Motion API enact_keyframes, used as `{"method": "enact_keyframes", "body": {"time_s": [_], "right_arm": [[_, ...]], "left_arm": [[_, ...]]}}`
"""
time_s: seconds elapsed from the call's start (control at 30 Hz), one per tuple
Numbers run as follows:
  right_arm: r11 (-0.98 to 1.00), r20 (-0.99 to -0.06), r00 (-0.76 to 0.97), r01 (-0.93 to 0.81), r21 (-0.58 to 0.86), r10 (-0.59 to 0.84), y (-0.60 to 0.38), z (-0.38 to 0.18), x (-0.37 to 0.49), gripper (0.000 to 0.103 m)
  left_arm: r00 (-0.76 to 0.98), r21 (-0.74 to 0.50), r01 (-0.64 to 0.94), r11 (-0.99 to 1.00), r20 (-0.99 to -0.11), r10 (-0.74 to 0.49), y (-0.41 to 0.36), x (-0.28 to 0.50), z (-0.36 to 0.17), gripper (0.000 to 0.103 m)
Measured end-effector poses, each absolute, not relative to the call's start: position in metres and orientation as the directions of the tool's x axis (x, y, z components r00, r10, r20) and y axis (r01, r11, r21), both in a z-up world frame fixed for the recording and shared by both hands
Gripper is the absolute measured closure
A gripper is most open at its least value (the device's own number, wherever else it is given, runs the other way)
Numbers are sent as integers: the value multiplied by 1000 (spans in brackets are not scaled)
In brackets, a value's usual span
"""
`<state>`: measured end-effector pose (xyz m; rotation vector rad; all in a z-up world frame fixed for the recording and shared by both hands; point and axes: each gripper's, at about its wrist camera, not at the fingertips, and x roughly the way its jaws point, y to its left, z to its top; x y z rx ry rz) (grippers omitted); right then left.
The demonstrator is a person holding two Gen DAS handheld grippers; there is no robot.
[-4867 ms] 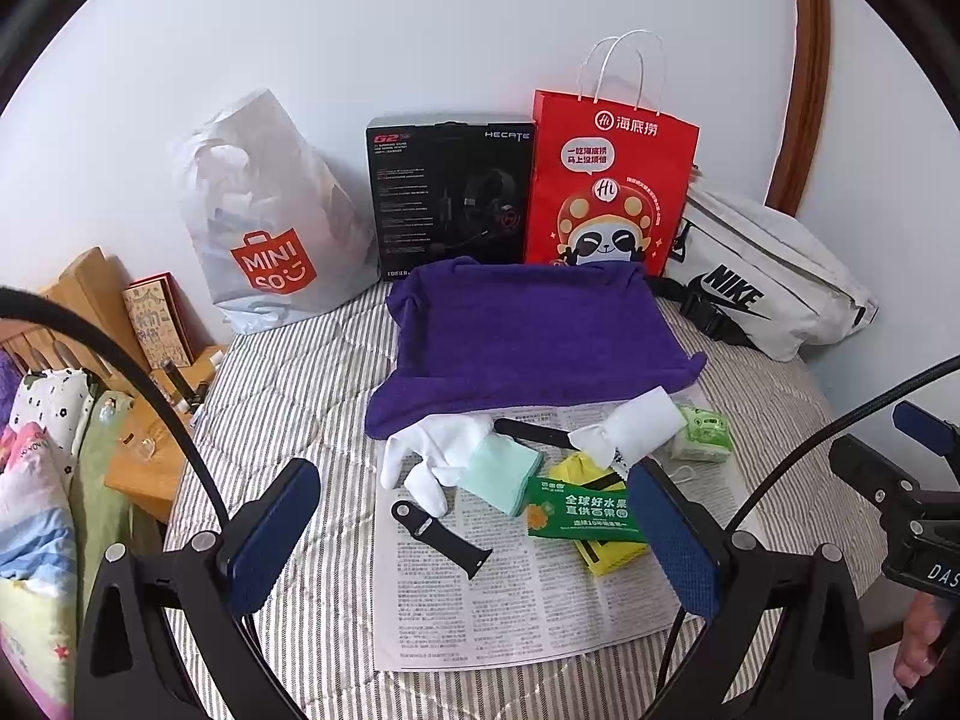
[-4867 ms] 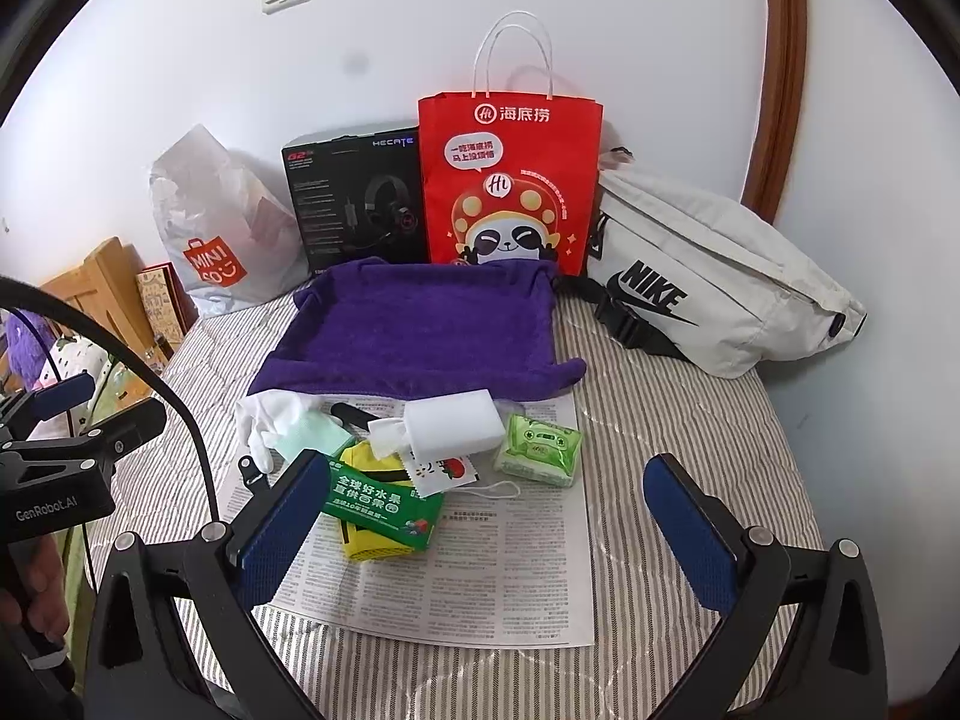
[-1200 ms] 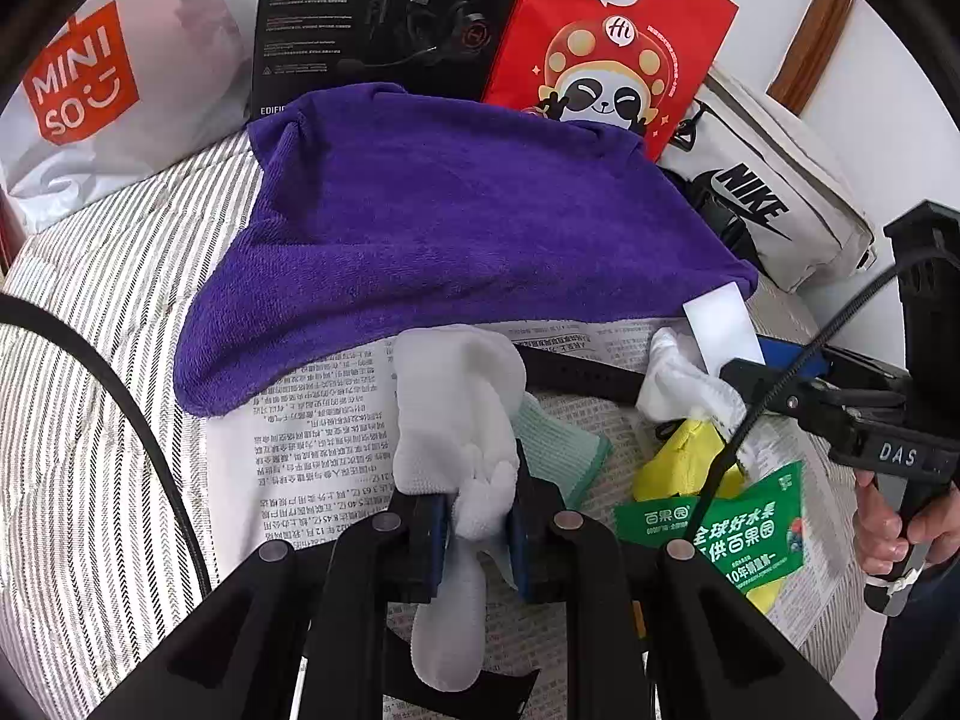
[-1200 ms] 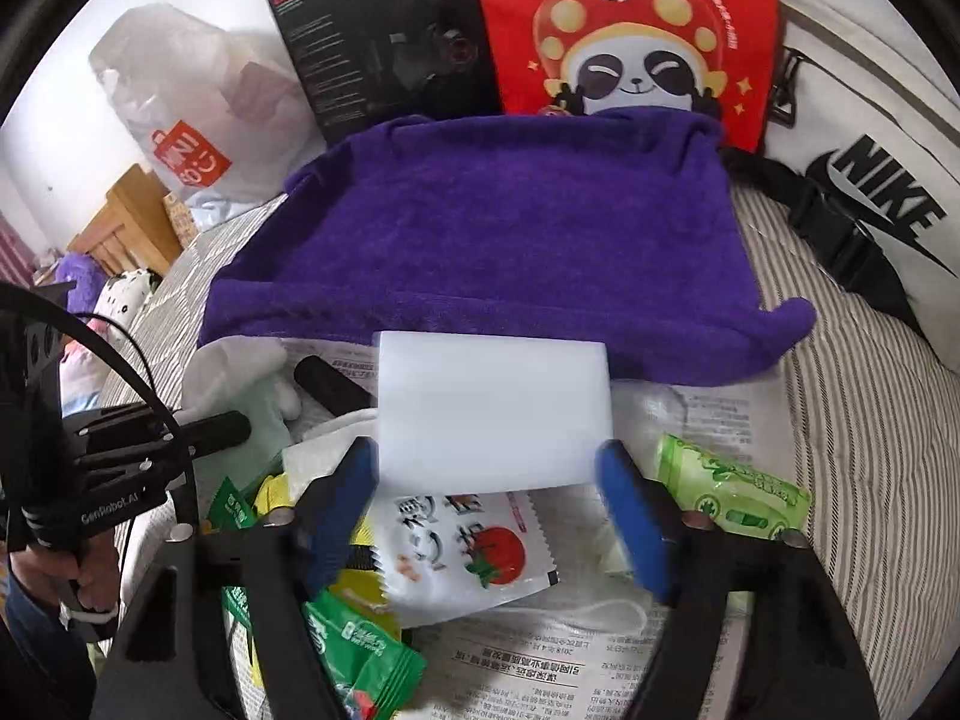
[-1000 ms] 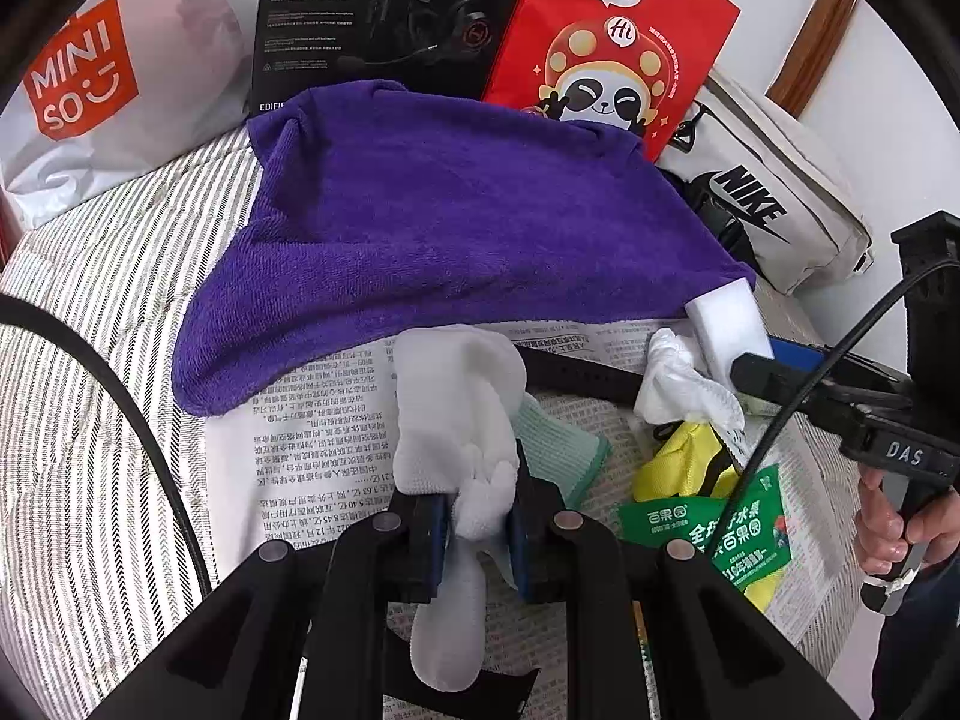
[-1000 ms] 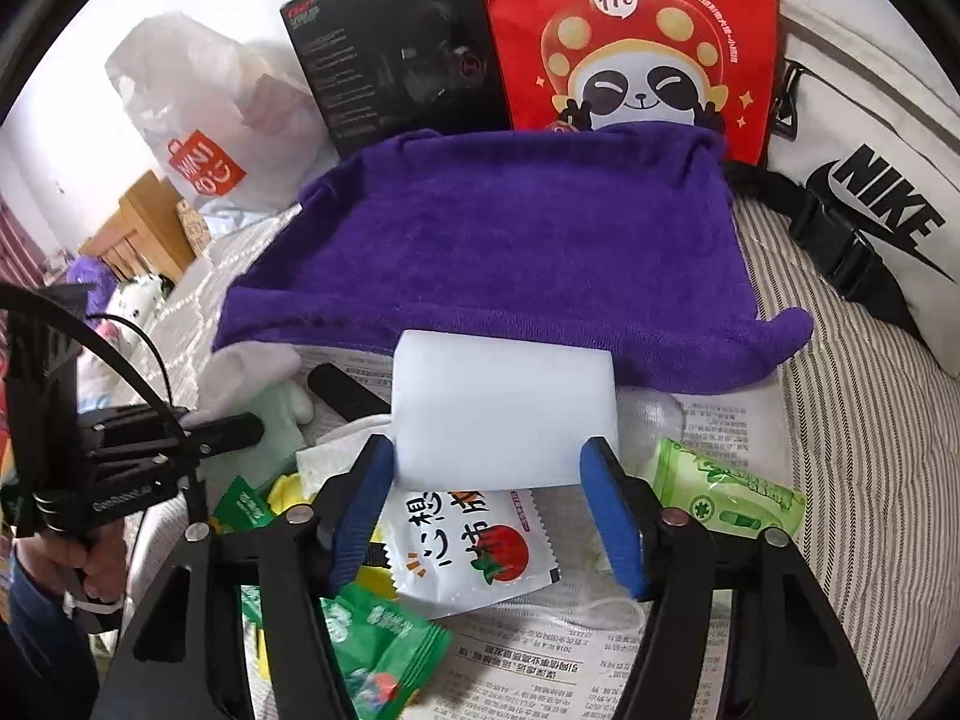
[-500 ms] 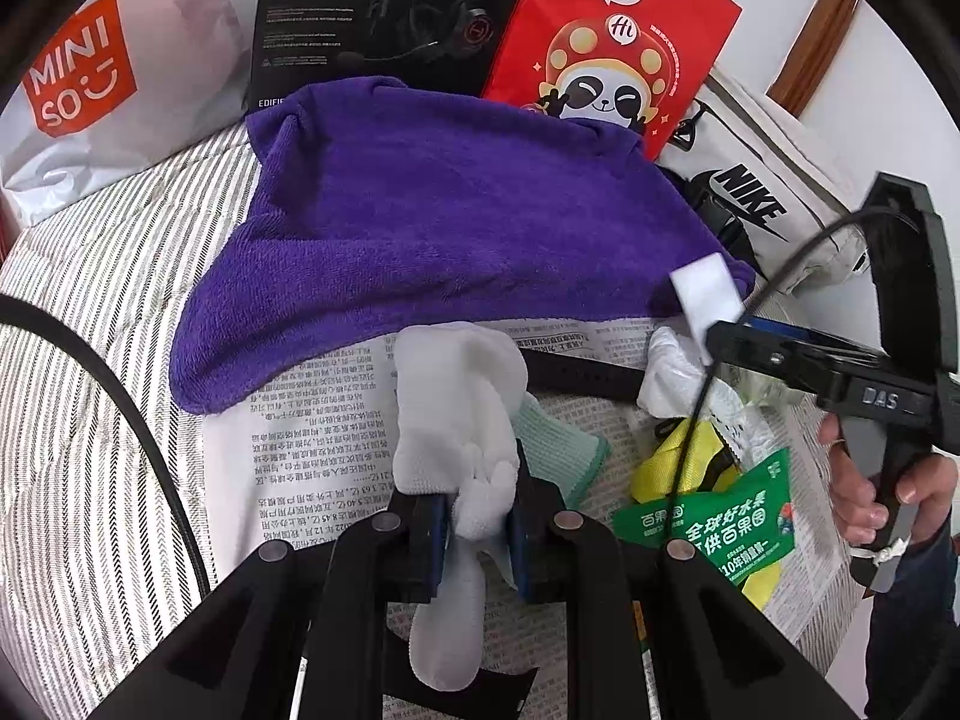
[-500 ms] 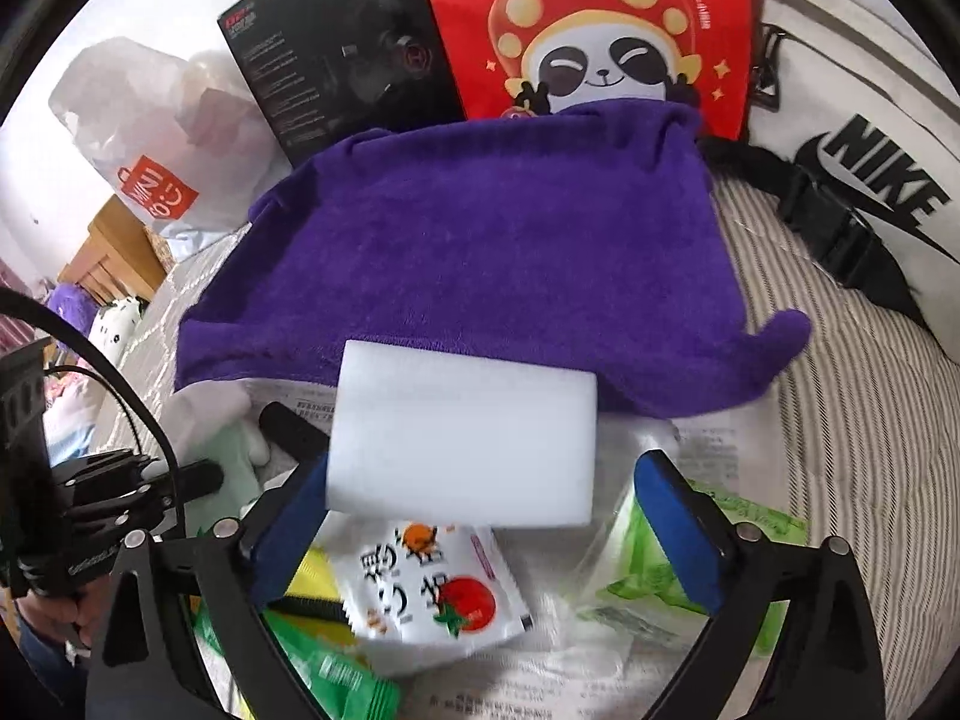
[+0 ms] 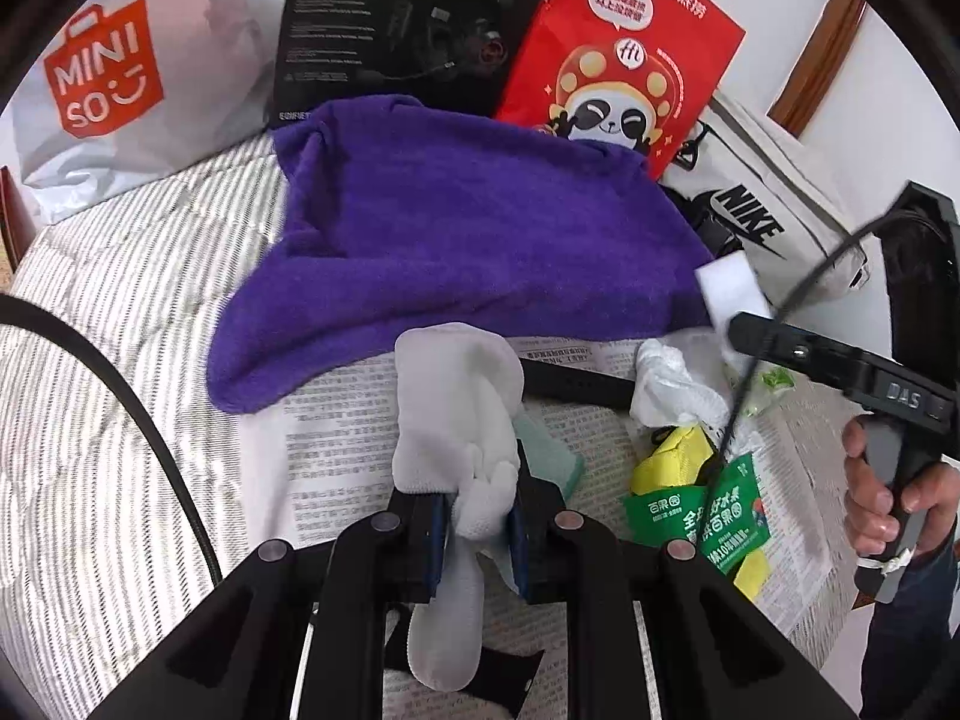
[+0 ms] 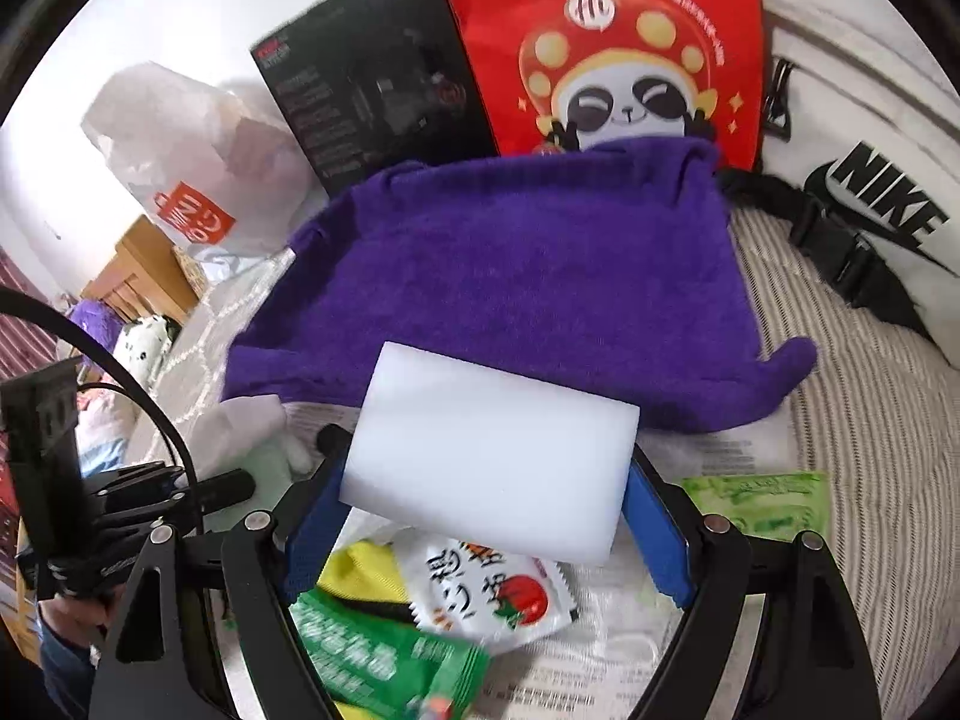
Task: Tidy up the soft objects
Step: 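Lift the glove with the left gripper while the right gripper grasps the white sponge, then carry the sponge with the right gripper onto the purple towel while the left carries the glove there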
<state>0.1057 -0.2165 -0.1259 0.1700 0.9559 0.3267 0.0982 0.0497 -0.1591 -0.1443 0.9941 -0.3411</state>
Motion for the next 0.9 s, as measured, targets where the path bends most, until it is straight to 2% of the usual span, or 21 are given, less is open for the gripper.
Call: {"method": "enact_keyframes", "body": {"time_s": [0.53, 0.9], "right_arm": [[894, -688, 576, -220, 390, 441, -241, -68, 71, 19], [919, -690, 614, -173, 355, 383, -260, -49, 73, 19]], "left_arm": [[582, -265, 170, 949, -751, -314, 81, 69, -110, 86], [631, -238, 184, 954, -715, -301, 85, 66, -74, 86]]}}
